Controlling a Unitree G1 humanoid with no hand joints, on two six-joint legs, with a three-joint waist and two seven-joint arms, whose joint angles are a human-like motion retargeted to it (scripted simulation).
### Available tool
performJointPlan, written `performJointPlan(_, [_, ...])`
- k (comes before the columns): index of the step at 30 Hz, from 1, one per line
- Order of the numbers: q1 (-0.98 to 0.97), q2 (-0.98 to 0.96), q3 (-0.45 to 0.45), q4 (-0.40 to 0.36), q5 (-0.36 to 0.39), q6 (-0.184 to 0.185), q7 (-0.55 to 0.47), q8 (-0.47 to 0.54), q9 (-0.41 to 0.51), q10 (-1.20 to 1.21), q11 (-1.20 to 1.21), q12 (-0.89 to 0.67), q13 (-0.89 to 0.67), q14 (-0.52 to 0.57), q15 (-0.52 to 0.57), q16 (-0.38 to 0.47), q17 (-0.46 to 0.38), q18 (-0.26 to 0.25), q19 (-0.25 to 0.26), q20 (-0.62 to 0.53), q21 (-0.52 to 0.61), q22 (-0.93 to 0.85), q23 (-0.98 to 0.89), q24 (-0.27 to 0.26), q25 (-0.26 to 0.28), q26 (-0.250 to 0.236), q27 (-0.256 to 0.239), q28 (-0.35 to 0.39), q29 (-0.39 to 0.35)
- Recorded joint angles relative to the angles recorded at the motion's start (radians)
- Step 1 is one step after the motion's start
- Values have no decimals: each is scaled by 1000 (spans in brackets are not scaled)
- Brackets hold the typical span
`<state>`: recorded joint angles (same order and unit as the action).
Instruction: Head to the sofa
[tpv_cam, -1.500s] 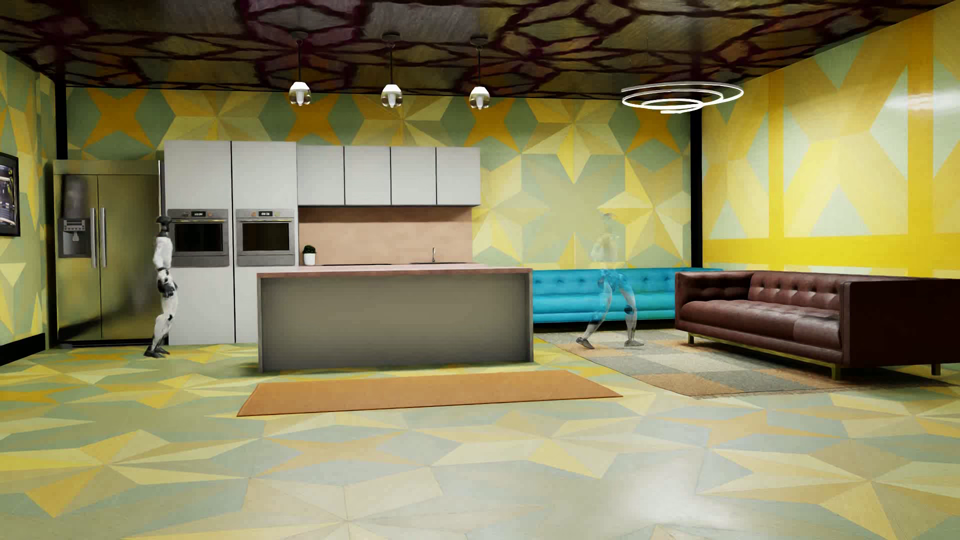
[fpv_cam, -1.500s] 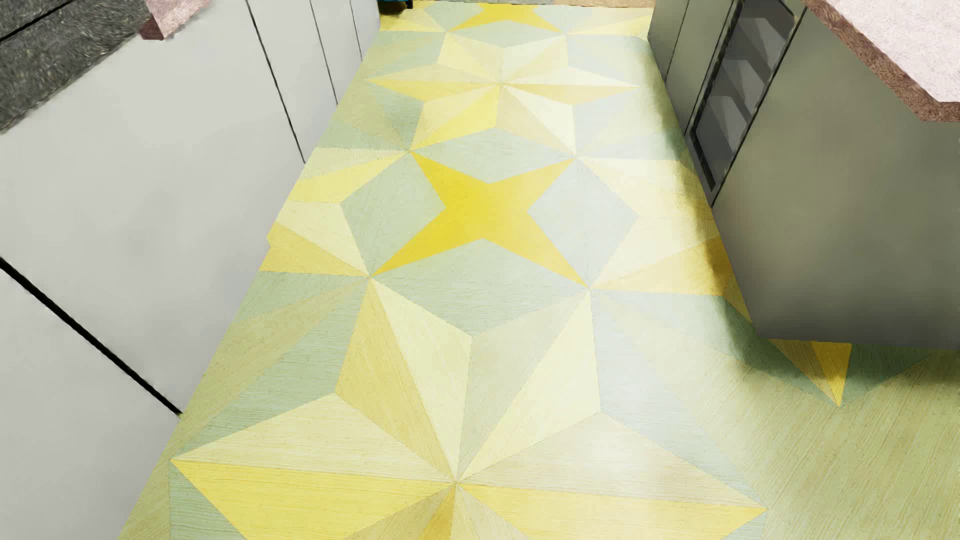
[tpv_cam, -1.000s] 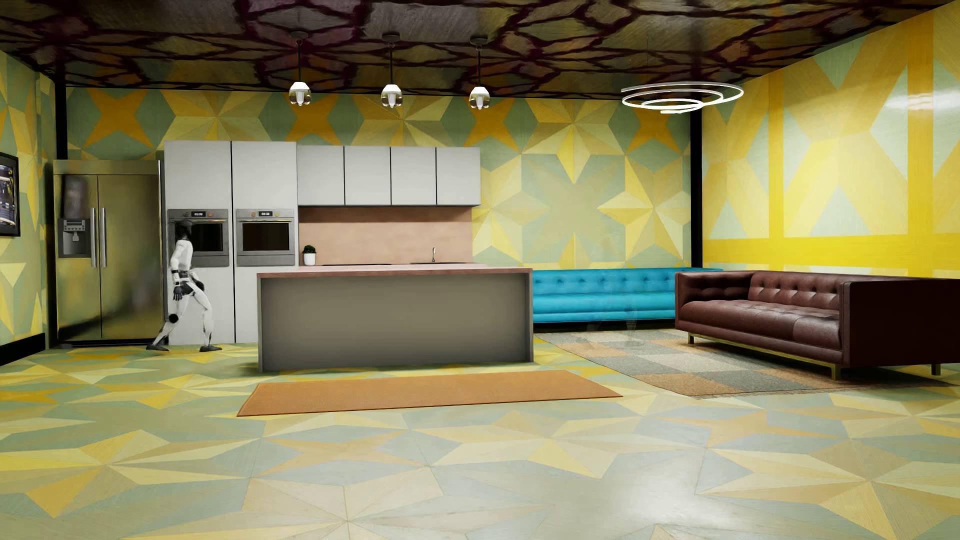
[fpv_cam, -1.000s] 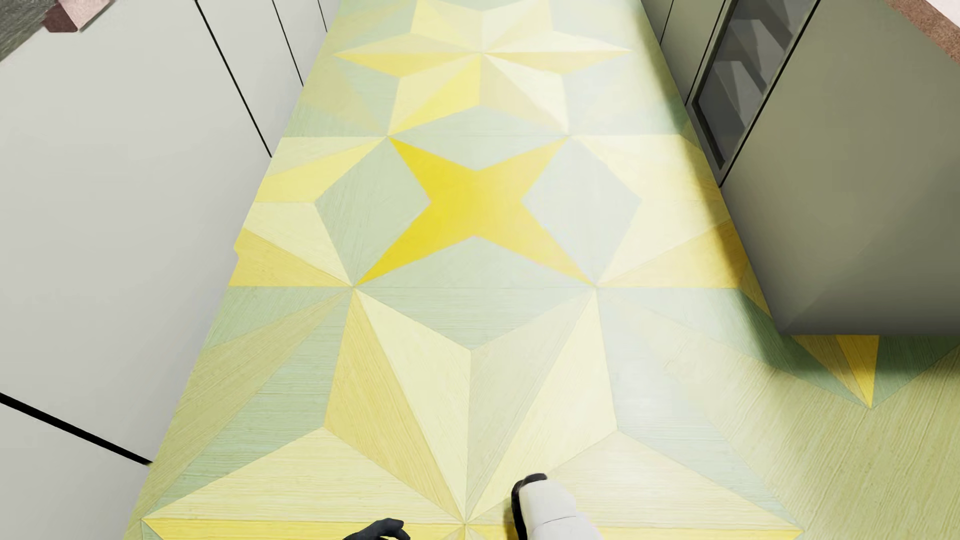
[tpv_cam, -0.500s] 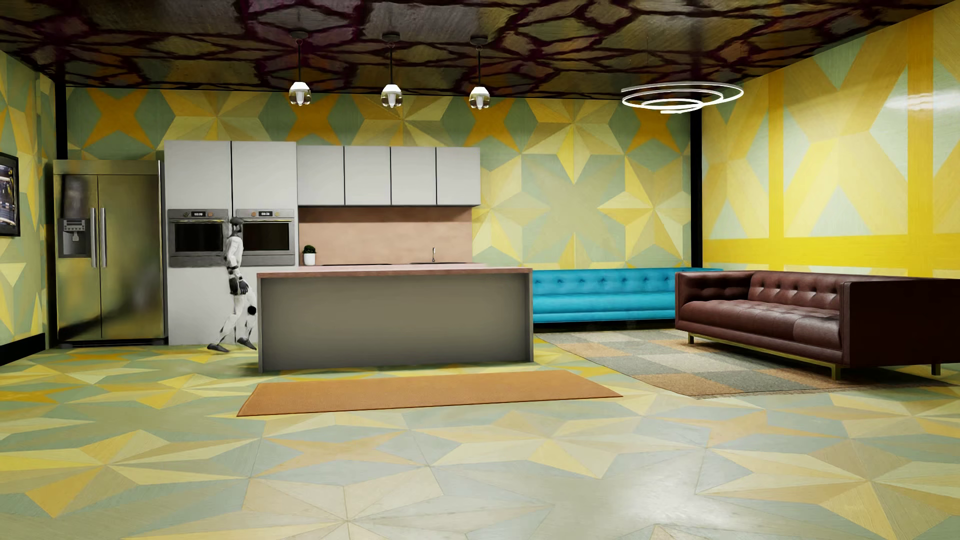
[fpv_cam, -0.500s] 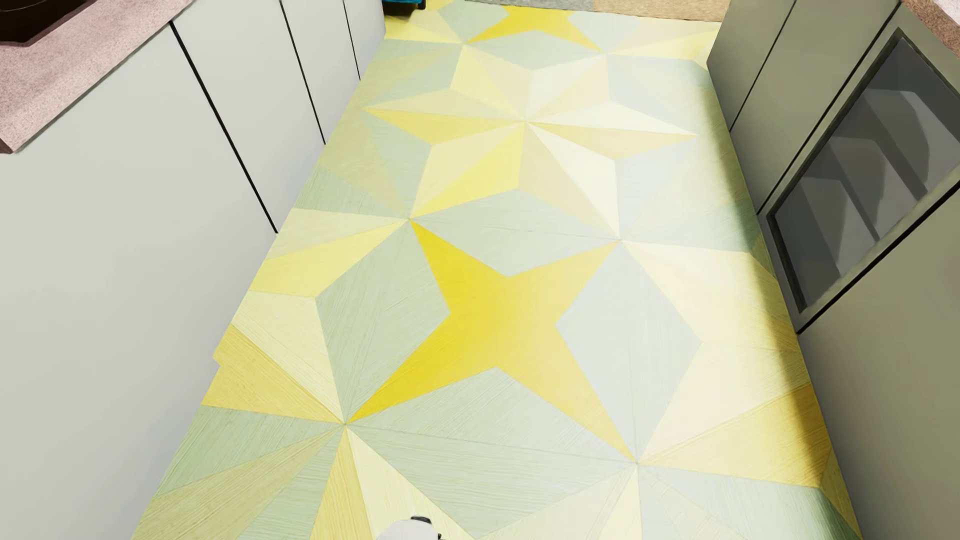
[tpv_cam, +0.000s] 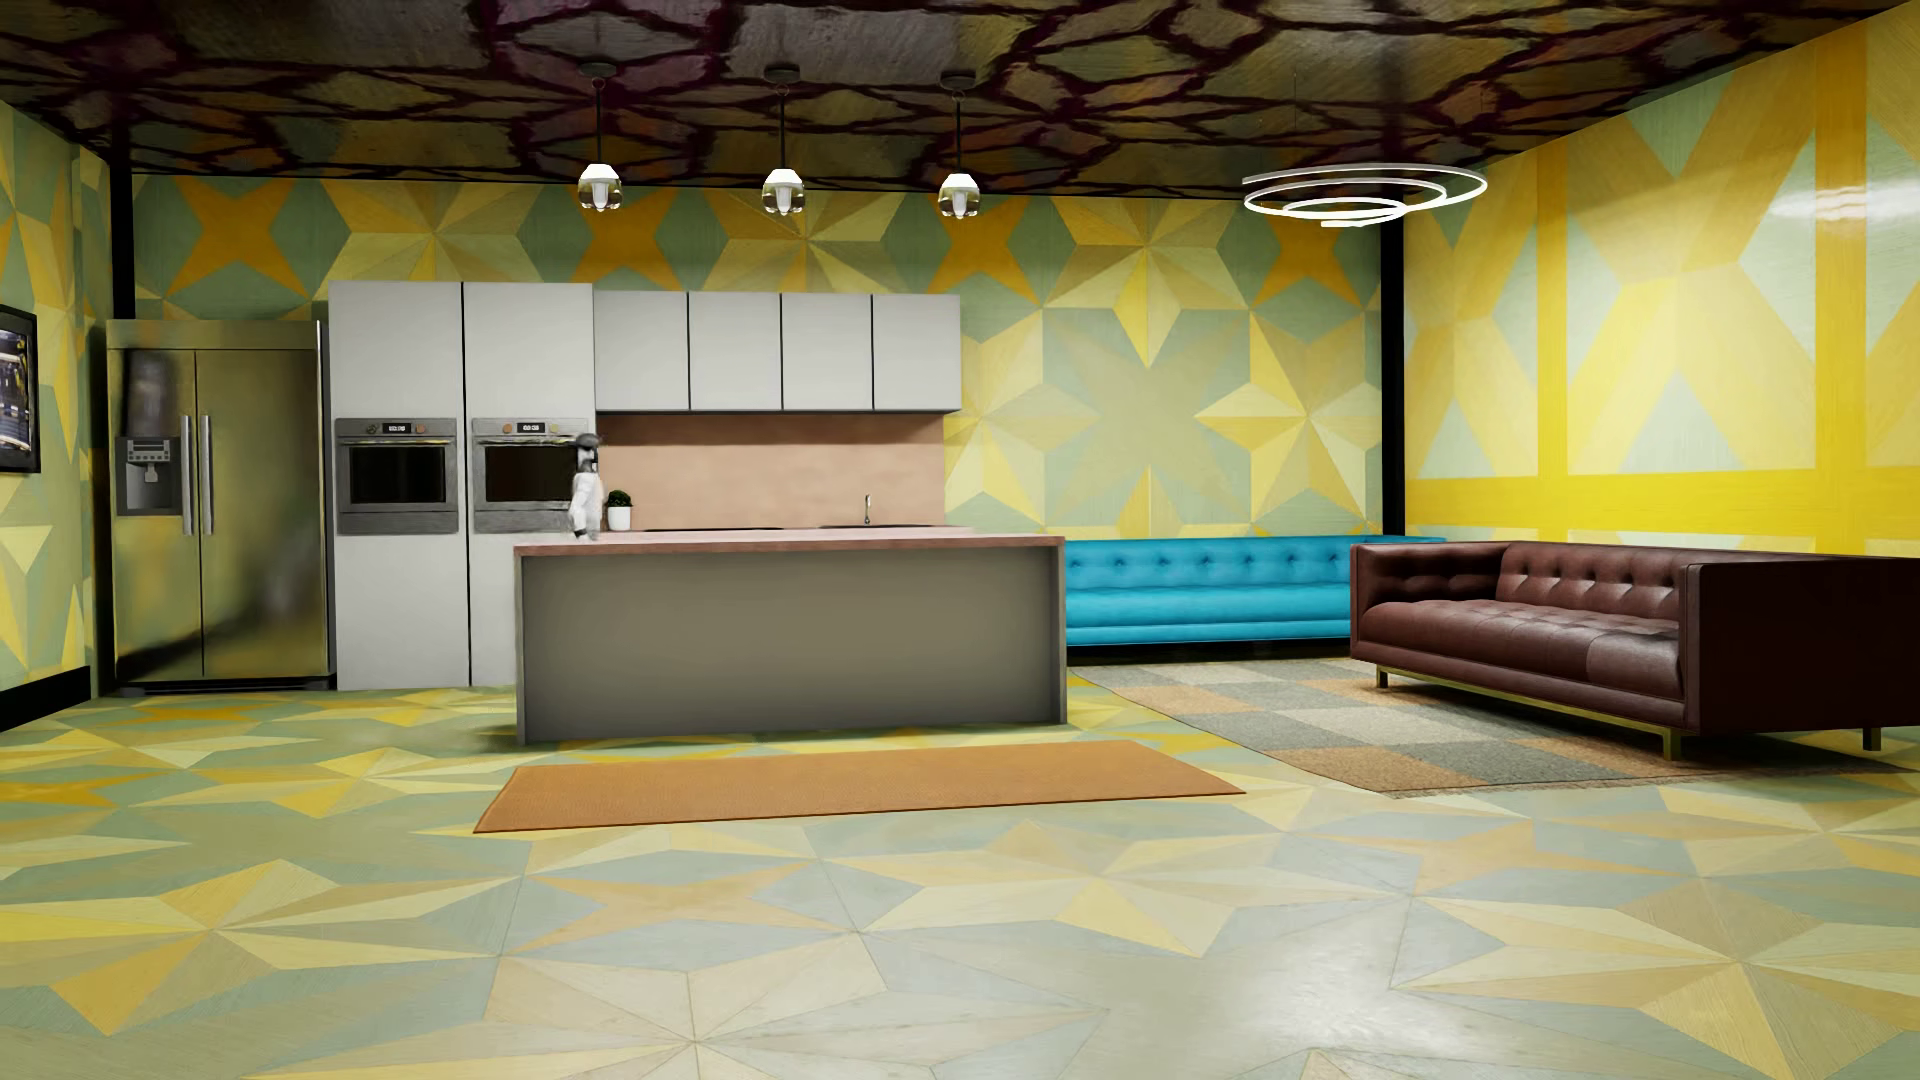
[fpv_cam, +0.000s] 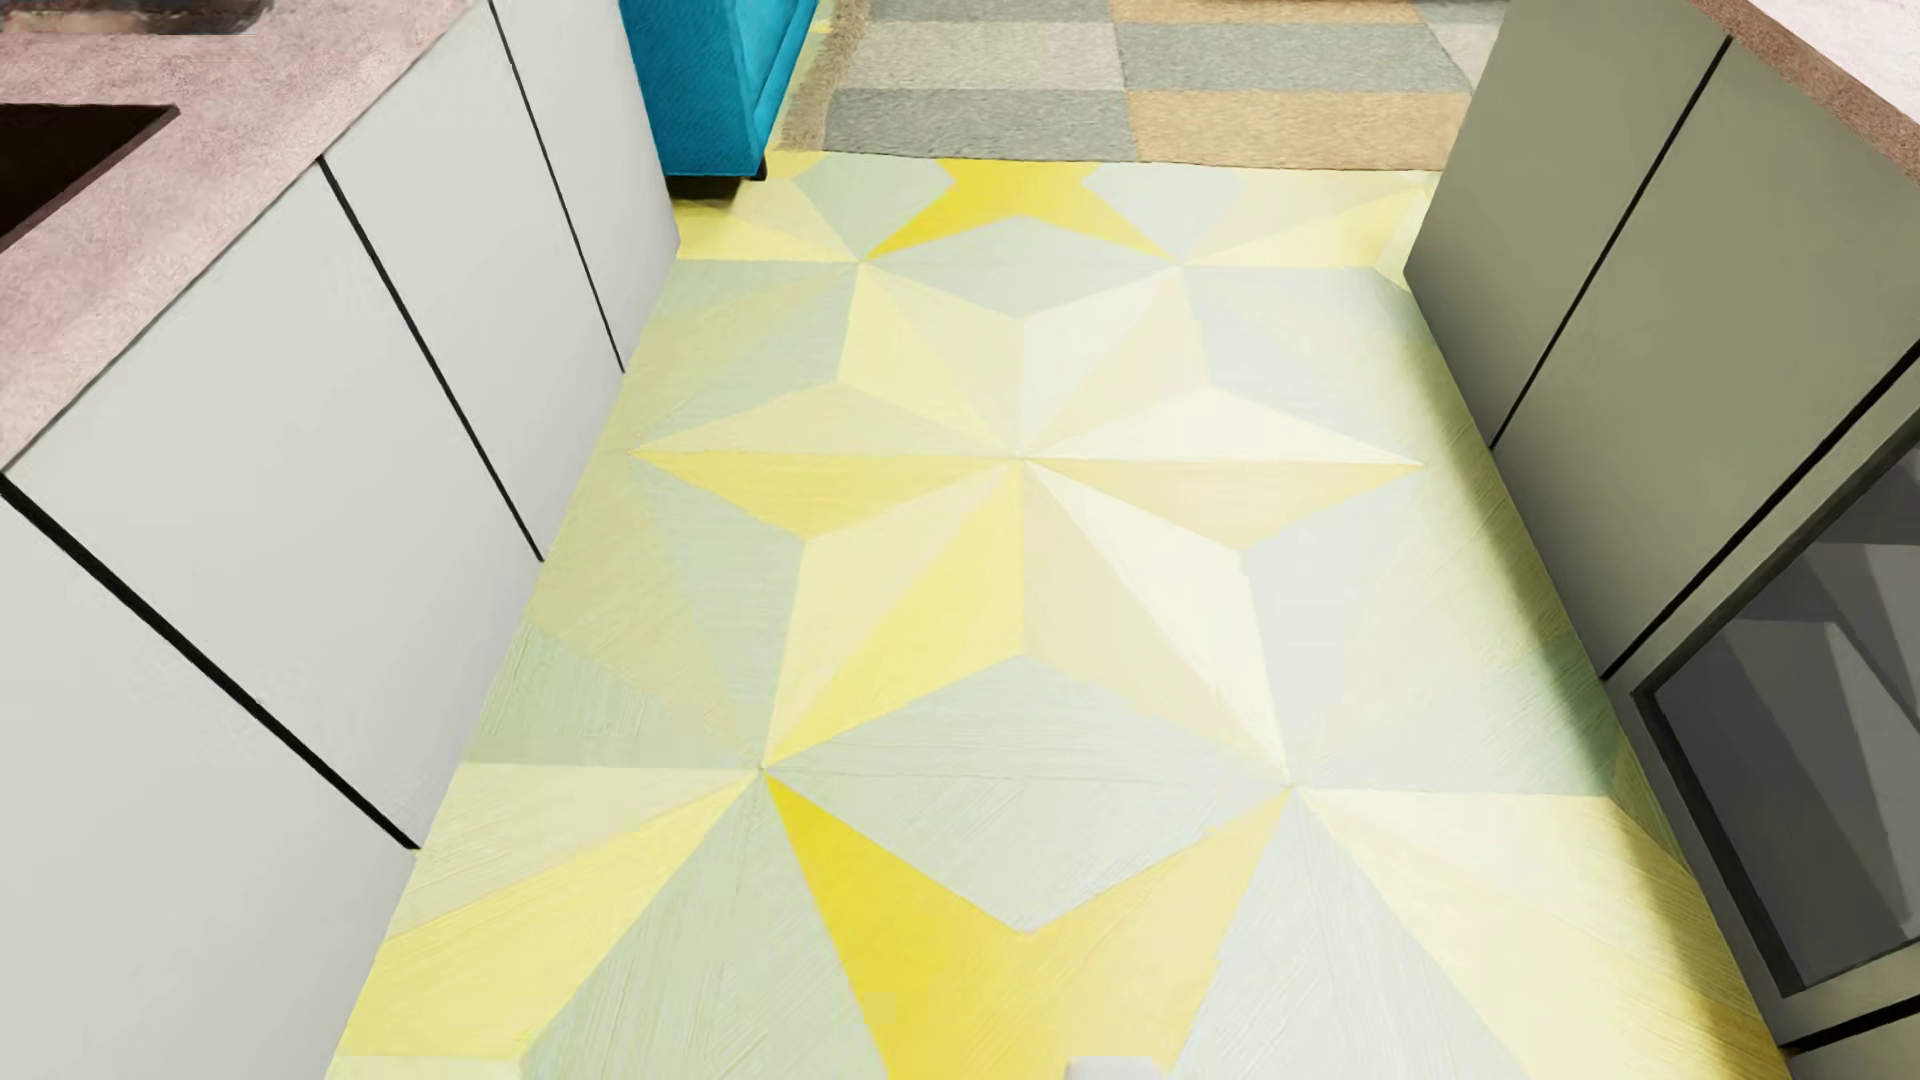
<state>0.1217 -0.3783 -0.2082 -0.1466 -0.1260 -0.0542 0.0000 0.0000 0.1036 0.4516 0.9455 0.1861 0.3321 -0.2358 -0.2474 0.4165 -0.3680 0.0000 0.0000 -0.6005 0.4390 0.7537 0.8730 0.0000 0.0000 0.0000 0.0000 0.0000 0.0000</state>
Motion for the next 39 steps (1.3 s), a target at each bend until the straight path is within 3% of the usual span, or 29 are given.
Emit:
performJointPlan(2, [127, -72, -47, 16, -23, -2, 0, 0, -20, -37, -338, -48, 16, -131, 72, 20, 4, 0, 0, 46, -12, -55, 7, 0, 0, 0, 0, 0, 0])
performJointPlan(4, [216, -121, -84, 45, -52, -1, 0, 0, -40, -29, -620, -85, 26, -146, 254, 25, 5, 0, 0, 68, -3, -77, 31, 0, 0, 0, 0, 0, 0])
performJointPlan(5, [258, -144, -109, 82, -54, 6, 0, 0, -38, -1, -391, -82, 31, -99, 95, 19, 8, 0, 0, 98, -3, -84, 45, 0, 0, 0, 0, 0, 0])
performJointPlan(6, [277, -170, -122, 118, -44, 15, 0, 0, -47, 59, -281, -63, 36, -4, 61, 8, 14, 0, 0, 118, 5, -82, 70, 0, 0, 0, 0, 0, 0])
performJointPlan(7, [259, -186, -121, 151, -16, 33, 0, 0, -64, 172, -174, -38, 40, 158, 98, -14, 18, 0, 0, 118, 13, -42, 106, 0, 0, 0, 0, 0, 0])
performJointPlan(8, [209, -164, -105, 173, 28, 50, 0, 0, -62, 344, -93, -19, 36, 344, 83, -39, 21, 0, 0, 122, 15, 15, 139, 0, 0, 0, 0, 0, 0])
performJointPlan(9, [115, -102, -84, 184, 79, 57, 0, 0, -47, 570, -67, 2, 30, 454, 32, -46, 26, 0, 0, 120, -1, 51, 139, 0, 0, 0, 0, 0, 0])
performJointPlan(10, [3, -14, -52, 185, 133, 62, 0, 0, -29, 782, -93, 10, 29, 441, -10, -50, 30, 0, 0, 86, -17, 79, 113, 0, 0, 0, 0, 0, 0])
performJointPlan(12, [-209, 183, 64, 115, 145, 22, 0, 0, -11, 930, -194, 37, 9, 318, -33, -70, 28, 0, 0, 61, -17, 115, 46, 0, 0, 0, 0, 0, 0])
performJointPlan(15, [-454, 458, 217, 58, 128, -25, 0, 0, -10, 502, -369, 106, -18, 451, -52, -73, 9, 0, 0, 7, -48, 153, -98, 0, 0, 0, 0, 0, 0])
performJointPlan(16, [-491, 546, 265, 59, 112, -36, 0, 0, -8, 299, -408, 128, -34, 444, -76, -70, 4, 0, 0, 3, -59, 157, -135, 0, 0, 0, 0, 0, 0])
performJointPlan(17, [-540, 599, 293, 77, 115, -29, 0, 0, -18, 131, -427, 139, -61, 320, -107, -70, -7, 0, 0, -2, -73, 157, -163, 0, 0, 0, 0, 0, 0])
performJointPlan(19, [-608, 676, 347, 121, 96, -24, 0, 0, -30, 14, -406, 158, -106, -57, -139, -63, -18, 0, 0, -23, -107, 154, -186, 0, 0, 0, 0, 0, 0])
performJointPlan(20, [-631, 716, 374, 131, 72, -33, 0, 0, -27, 22, -382, 169, -116, -26, -107, -57, -15, 0, 0, -32, -125, 152, -177, 0, 0, 0, 0, 0, 0])
performJointPlan(21, [-658, 746, 389, 119, 40, -48, 0, 0, -28, 61, -336, 177, -112, 156, -22, -54, -8, 0, 0, -35, -143, 159, -158, 0, 0, 0, 0, 0, 0])
performJointPlan(22, [-684, 730, 383, 81, -1, -75, 0, 0, -42, 140, -236, 182, -95, 355, 119, -55, 1, 0, 0, -37, -153, 171, -135, 0, 0, 0, 0, 0, 0])
performJointPlan(23, [-683, 668, 362, 35, -32, -106, 0, 0, -51, 216, -74, 178, -78, 463, 277, -54, 8, 0, 0, -31, -133, 192, -91, 0, 0, 0, 0, 0, 0])
performJointPlan(24, [-650, 564, 332, -6, -45, -127, 0, 0, -54, 266, 129, 163, -61, 467, 353, -49, 8, 0, 0, -10, -98, 212, -51, 0, 0, 0, 0, 0, 0])
performJointPlan(25, [-584, 442, 294, -48, -52, -143, 0, 0, -46, 268, 323, 141, -39, 428, 290, -48, 7, 0, 0, 24, -80, 217, -46, 0, 0, 0, 0, 0, 0])
performJointPlan(27, [-362, 233, 176, -68, -7, -132, 0, 0, -24, 168, 486, 88, -3, 292, 50, -39, -1, 0, 0, 51, -30, 193, -32, 0, 0, 0, 0, 0, 0])
performJointPlan(29, [-126, 79, 45, -41, 39, -100, 0, 0, -10, 43, 333, 64, 48, 137, 2, -7, -14, 0, 0, 78, -16, 73, 11, 0, 0, 0, 0, 0, 0])
performJointPlan(32, [129, -71, -84, 6, 22, -83, 0, 0, -36, -32, -182, 0, 112, -144, 52, 19, -37, 0, 0, 151, -13, -74, 75, 0, 0, 0, 0, 0, 0])
performJointPlan(33, [173, -89, -108, 10, 8, -88, 0, 0, -53, -24, -359, -30, 127, -185, 111, 24, -40, 0, 0, 172, -11, -105, 101, 0, 0, 0, 0, 0, 0])
performJointPlan(34, [207, -106, -118, 13, 3, -95, 0, 0, -69, -29, -580, -53, 139, -187, 352, 26, -41, 0, 0, 196, -7, -127, 126, 0, 0, 0, 0, 0, 0])
performJointPlan(35, [235, -137, -113, 20, 8, -101, 0, 0, -75, -28, -632, -64, 148, -139, 430, 24, -40, 0, 0, 215, -7, -139, 153, 0, 0, 0, 0, 0, 0])
performJointPlan(36, [263, -161, -105, 41, 26, -100, 0, 0, -66, 22, -359, -55, 150, -42, 111, 17, -40, 0, 0, 236, 3, -138, 182, 0, 0, 0, 0, 0, 0])
performJointPlan(37, [249, -183, -93, 75, 47, -92, 0, 0, -65, 148, -233, -36, 148, 95, 9, 0, -39, 0, 0, 251, 5, -106, 205, 0, 0, 0, 0, 0, 0])
performJointPlan(38, [187, -188, -75, 116, 81, -82, 0, 0, -58, 354, -117, -18, 137, 224, 3, -18, -34, 0, 0, 249, 0, -42, 217, 0, 0, 0, 0, 0, 0])
performJointPlan(39, [97, -139, -54, 136, 130, -84, 0, 0, -37, 613, -54, -2, 108, 280, -39, -25, -32, 0, 0, 227, 19, 35, 214, 0, 0, 0, 0, 0, 0])
